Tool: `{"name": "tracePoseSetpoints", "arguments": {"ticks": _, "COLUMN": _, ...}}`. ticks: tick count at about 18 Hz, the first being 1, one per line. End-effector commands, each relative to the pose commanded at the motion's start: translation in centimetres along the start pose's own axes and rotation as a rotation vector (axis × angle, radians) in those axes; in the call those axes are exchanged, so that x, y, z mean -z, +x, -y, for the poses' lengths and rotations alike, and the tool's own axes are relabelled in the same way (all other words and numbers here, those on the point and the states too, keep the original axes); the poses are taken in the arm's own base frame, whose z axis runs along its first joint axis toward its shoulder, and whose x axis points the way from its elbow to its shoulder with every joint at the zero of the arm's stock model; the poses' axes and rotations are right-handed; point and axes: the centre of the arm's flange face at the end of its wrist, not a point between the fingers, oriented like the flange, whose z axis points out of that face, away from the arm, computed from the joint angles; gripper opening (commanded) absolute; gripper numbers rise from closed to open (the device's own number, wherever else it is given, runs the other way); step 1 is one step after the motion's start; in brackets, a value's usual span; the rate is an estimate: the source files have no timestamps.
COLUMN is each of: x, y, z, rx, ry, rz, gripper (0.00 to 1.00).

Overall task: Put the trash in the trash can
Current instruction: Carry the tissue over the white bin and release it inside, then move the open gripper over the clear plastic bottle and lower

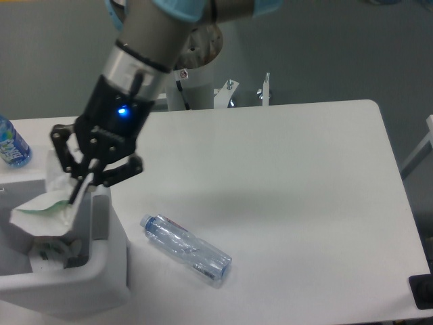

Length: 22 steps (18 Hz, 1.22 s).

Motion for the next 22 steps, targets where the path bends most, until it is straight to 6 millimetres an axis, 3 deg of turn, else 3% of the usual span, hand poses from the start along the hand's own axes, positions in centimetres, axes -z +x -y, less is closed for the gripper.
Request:
{"name": "tracePoseSetpoints", "arguments": {"ticks": 7, "x": 0.4, "y": -0.9, "z": 0.1, "rx": 0.055, "ry": 0.005, "rz": 0.013, "gripper": 1.00}}
{"name": "tracePoseSetpoints", "arguments": {"ticks": 9, "x": 1.6, "y": -3.5, "z": 0.5, "rx": 0.131, "ry": 0.024, "rz": 0.064, "gripper": 1.00}}
{"name": "tracePoseSetpoints", "arguments": {"ticks": 12, "x": 1.7, "y": -6.7, "z": 0.7, "rx": 0.246, "ry": 0.031, "rz": 0.210, "gripper": 1.00}}
{"name": "tracePoseSetpoints", "arguments": {"ticks": 16, "x": -0.2, "y": -11.7, "z": -0.1, "rx": 0.342, "ry": 0.004, "rz": 0.440, "gripper": 1.00}}
{"name": "tracePoseSetpoints", "arguments": {"ticks": 22, "x": -8.0, "y": -19.9, "z": -3.5, "rx": 0.418, "ry": -0.142, "rz": 0.551, "gripper": 1.00}}
